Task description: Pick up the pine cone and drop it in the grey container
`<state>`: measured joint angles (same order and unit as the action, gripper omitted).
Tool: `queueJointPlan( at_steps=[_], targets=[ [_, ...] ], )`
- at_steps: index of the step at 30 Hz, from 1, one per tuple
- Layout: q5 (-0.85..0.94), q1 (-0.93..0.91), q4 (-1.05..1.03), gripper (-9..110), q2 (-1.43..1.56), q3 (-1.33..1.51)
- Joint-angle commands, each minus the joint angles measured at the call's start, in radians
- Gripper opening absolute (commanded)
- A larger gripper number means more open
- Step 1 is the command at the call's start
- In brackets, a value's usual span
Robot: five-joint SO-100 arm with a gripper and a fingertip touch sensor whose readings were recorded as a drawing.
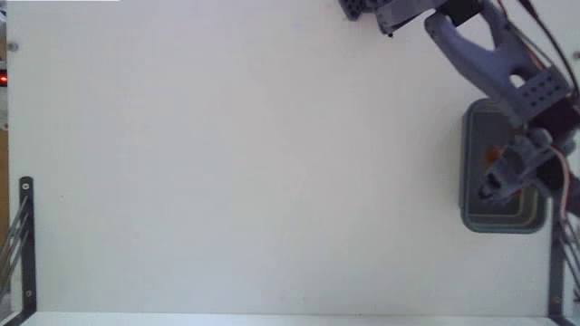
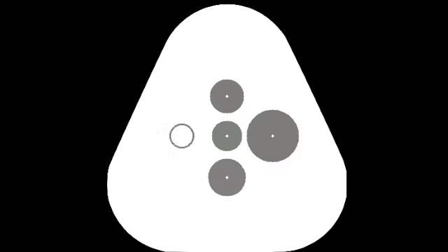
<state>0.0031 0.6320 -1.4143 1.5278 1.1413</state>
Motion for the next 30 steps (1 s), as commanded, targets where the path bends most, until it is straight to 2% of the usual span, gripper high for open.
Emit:
queueJointPlan(
  at_steps=[1,11,12,30],
  targets=[
    [-0.003,0.021,-0.012,45,0.097,0.009],
    [-0.003,0.021,-0.012,45,0.097,0.009],
    [-0.003,0.021,-0.012,110,0.097,0.009],
    [-0.003,0.021,-0.012,110,0.097,0.009]
  ],
)
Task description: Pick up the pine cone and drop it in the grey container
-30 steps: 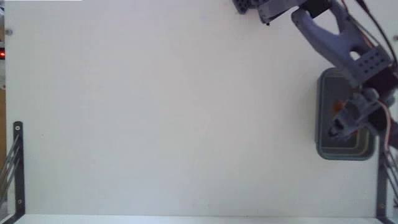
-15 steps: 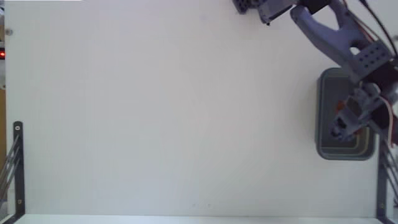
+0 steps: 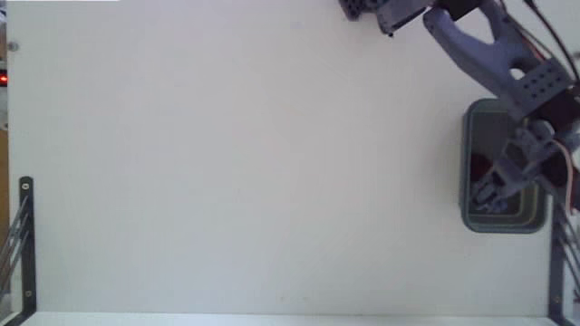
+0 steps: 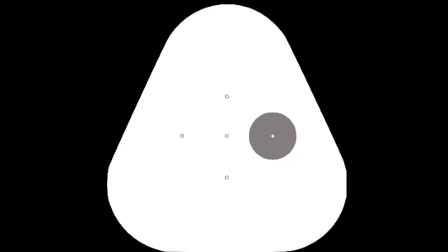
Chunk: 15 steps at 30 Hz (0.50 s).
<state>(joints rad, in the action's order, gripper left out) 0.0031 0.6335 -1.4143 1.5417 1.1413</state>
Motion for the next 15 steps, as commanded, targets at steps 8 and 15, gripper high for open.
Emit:
queueJointPlan(
  at_steps=[8,15],
  targets=[
    [-0.003,0.019,-0.012,110,0.083,0.009],
    [-0.003,0.015,-0.012,110,0.089,0.014]
  ],
)
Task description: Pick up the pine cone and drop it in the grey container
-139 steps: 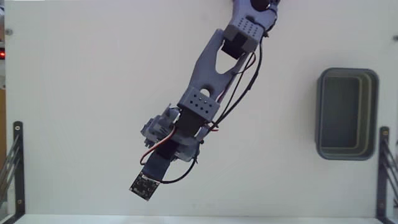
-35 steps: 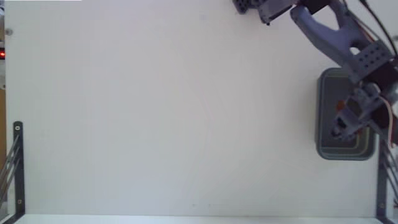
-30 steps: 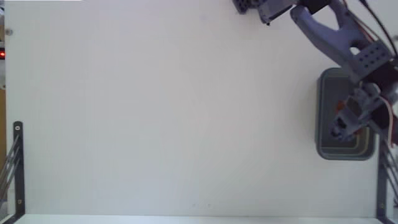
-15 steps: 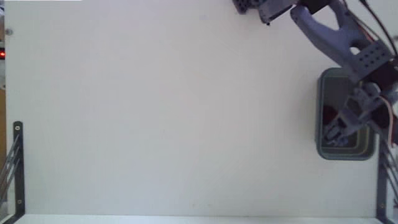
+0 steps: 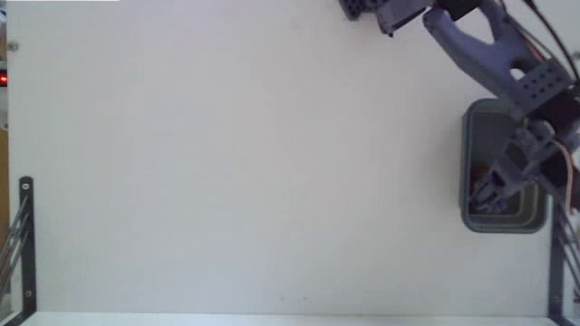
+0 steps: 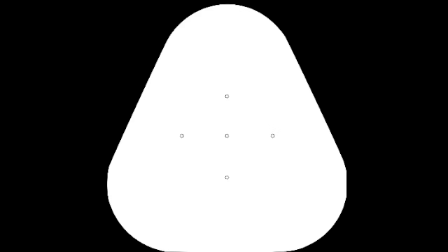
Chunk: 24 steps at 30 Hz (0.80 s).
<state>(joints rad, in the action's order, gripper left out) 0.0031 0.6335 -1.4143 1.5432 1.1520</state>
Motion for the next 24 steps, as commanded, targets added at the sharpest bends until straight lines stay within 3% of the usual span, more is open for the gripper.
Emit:
queueJointPlan(
  at_steps=[1,24],
  targets=[
    [-0.003,0.013,-0.012,110,0.090,0.007],
    [-0.003,-0.136,-0.013,110,0.285,0.200]
  ],
)
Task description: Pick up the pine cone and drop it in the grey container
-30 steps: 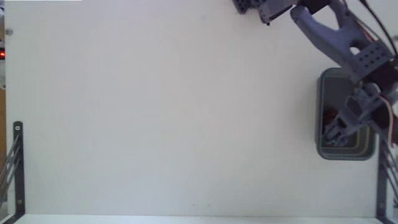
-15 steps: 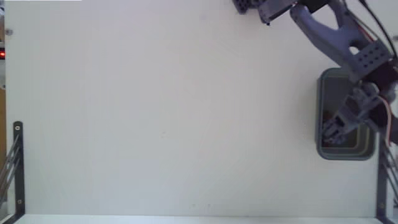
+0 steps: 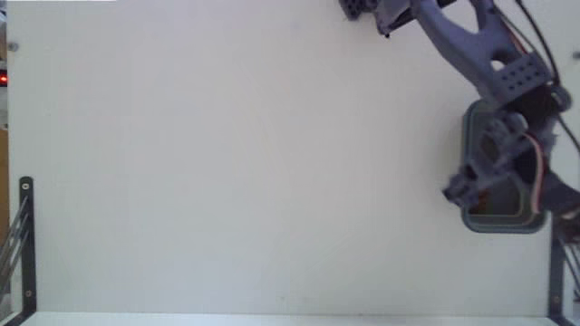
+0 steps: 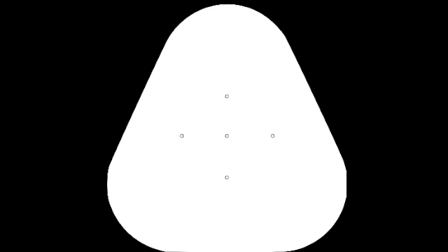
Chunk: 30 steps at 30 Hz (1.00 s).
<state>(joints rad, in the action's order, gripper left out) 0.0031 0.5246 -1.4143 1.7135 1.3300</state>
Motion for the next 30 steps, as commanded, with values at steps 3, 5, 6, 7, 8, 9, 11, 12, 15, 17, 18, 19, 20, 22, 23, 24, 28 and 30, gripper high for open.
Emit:
queueJointPlan(
  at_steps=[3,5,6,7,8,9,11,12,15,17,18,19,20,22,23,24,28,30],
  targets=[
    [-0.003,-0.057,-0.013,110,0.154,0.061],
    [-0.003,-0.076,-0.013,110,0.179,0.085],
    [-0.003,-0.087,-0.013,110,0.194,0.100],
    [-0.003,-0.099,-0.013,110,0.209,0.116],
    [-0.003,-0.107,-0.013,110,0.220,0.126],
    [-0.003,-0.119,-0.013,110,0.235,0.142],
    [-0.003,-0.139,-0.013,110,0.262,0.168],
    [-0.003,-0.152,-0.014,110,0.278,0.184],
    [-0.003,-0.184,-0.014,110,0.321,0.227],
    [-0.003,-0.205,-0.014,110,0.348,0.253],
    [-0.003,-0.217,-0.014,110,0.364,0.270],
    [-0.003,-0.229,-0.014,110,0.380,0.285],
    [-0.003,-0.238,-0.014,110,0.391,0.296],
    [-0.003,-0.263,-0.014,110,0.423,0.328],
    [-0.003,-0.271,-0.014,110,0.434,0.339],
    [-0.003,-0.283,-0.014,110,0.450,0.355],
    [-0.003,-0.326,-0.015,110,0.507,0.411],
    [-0.003,-0.345,-0.015,110,0.532,0.436]
  ],
)
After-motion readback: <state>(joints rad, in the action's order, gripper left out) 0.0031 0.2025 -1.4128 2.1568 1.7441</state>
